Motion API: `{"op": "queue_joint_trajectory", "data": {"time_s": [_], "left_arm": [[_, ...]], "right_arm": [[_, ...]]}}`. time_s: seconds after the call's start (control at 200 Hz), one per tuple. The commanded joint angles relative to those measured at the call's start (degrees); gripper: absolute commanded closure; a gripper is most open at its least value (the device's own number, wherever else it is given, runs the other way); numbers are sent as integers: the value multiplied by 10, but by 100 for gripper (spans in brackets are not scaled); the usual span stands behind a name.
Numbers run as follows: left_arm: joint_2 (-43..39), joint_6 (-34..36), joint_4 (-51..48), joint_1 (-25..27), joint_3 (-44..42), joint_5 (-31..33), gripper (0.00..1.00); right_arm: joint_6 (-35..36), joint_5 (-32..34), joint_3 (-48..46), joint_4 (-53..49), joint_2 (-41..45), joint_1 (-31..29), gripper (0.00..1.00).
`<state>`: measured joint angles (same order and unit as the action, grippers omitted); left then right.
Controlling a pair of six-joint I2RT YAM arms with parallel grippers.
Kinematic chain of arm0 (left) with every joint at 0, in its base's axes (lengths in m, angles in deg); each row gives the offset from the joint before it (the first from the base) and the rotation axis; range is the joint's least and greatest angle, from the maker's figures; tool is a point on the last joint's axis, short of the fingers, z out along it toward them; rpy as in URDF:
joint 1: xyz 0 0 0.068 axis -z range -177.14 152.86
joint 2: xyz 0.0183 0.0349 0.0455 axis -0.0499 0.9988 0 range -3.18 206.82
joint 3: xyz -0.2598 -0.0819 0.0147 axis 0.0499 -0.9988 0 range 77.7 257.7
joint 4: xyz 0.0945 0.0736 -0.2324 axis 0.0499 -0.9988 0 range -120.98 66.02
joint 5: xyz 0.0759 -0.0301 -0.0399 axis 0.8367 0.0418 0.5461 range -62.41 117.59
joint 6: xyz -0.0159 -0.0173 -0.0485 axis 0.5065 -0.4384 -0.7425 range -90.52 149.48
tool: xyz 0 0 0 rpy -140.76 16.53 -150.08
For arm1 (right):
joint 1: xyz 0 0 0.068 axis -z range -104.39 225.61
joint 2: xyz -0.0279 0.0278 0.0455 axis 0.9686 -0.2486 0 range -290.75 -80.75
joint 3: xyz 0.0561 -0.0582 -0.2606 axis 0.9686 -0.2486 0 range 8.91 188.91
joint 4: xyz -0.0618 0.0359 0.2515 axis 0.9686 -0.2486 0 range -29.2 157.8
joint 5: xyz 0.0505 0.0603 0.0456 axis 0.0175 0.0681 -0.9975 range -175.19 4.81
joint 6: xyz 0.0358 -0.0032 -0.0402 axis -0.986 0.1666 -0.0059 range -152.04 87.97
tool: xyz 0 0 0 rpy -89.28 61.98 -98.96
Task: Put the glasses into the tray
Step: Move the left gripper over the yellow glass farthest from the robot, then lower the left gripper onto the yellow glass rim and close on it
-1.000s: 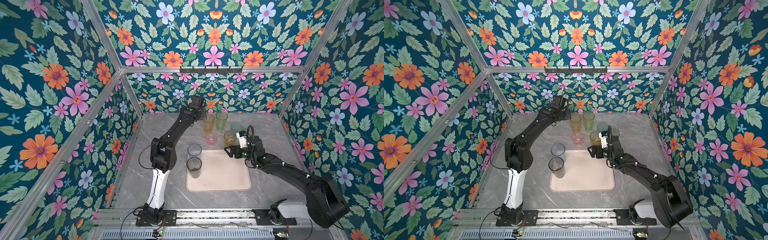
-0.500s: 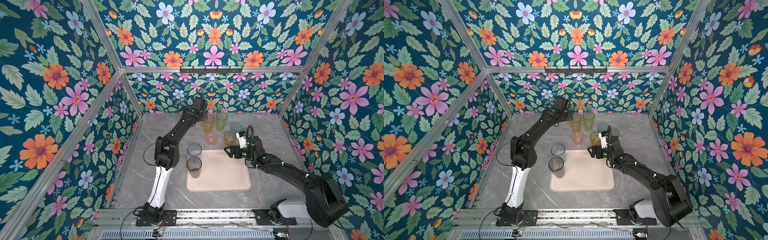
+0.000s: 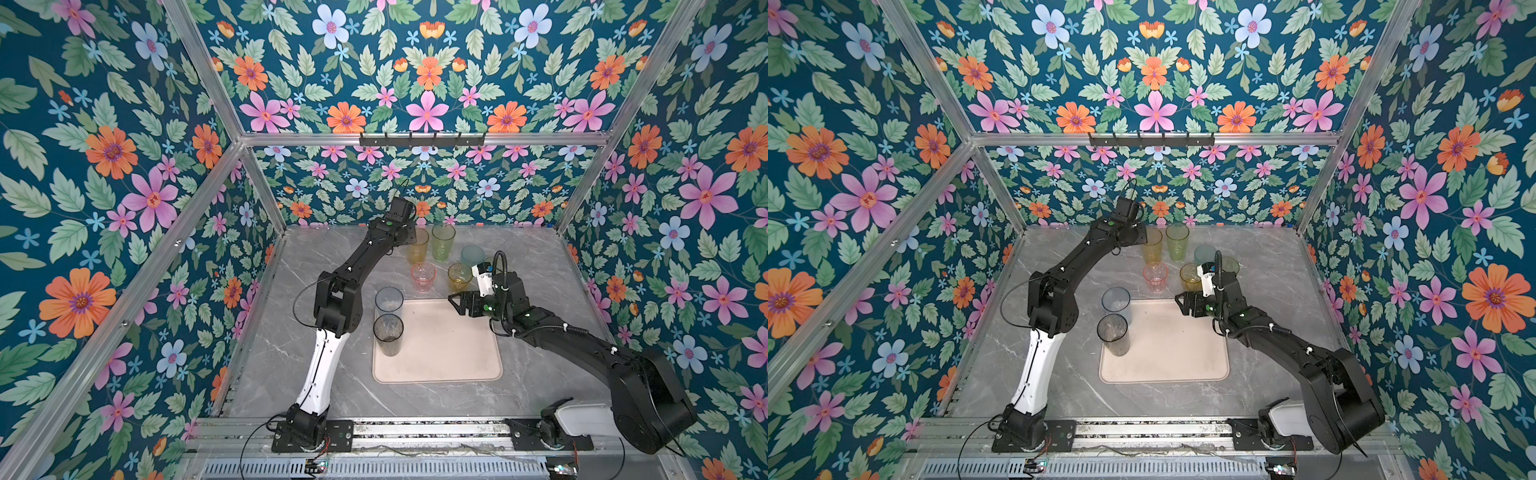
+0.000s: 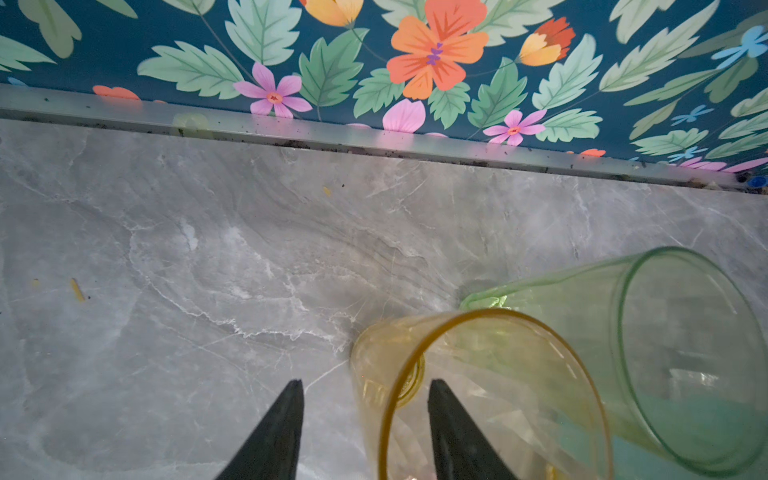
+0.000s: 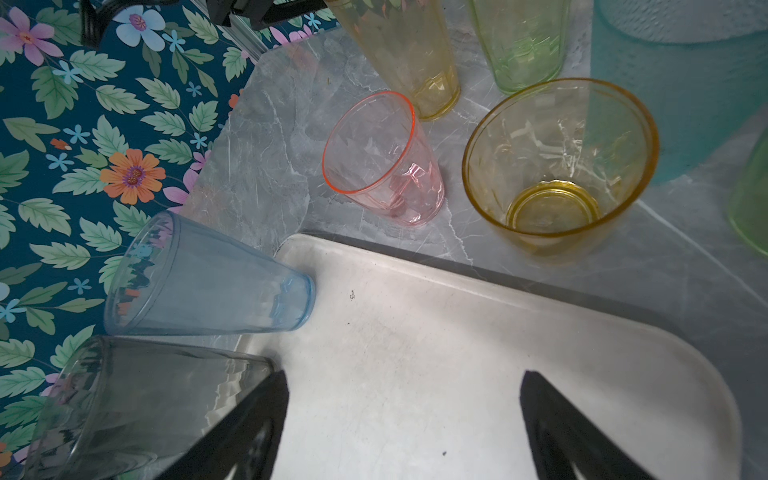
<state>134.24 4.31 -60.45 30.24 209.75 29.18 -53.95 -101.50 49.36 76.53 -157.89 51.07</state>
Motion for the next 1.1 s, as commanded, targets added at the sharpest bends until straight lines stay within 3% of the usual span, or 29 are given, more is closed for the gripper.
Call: {"op": "queue_joint_trajectory", "data": {"time_s": [0.0, 0.22, 0.735, 1.095], "left_arm": [[3, -1, 2, 0, 2, -3, 51], [12, -5, 8, 0, 2, -8, 58], [5, 1, 7, 0, -3, -16, 88], [-11, 5, -1, -3, -12, -10, 96]], "right_arm": [[2, 0, 6, -2, -1, -1, 11], [2, 0, 6, -2, -1, 0, 11], [3, 0, 8, -5, -1, -1, 11], [3, 1, 9, -7, -2, -1, 11]]}}
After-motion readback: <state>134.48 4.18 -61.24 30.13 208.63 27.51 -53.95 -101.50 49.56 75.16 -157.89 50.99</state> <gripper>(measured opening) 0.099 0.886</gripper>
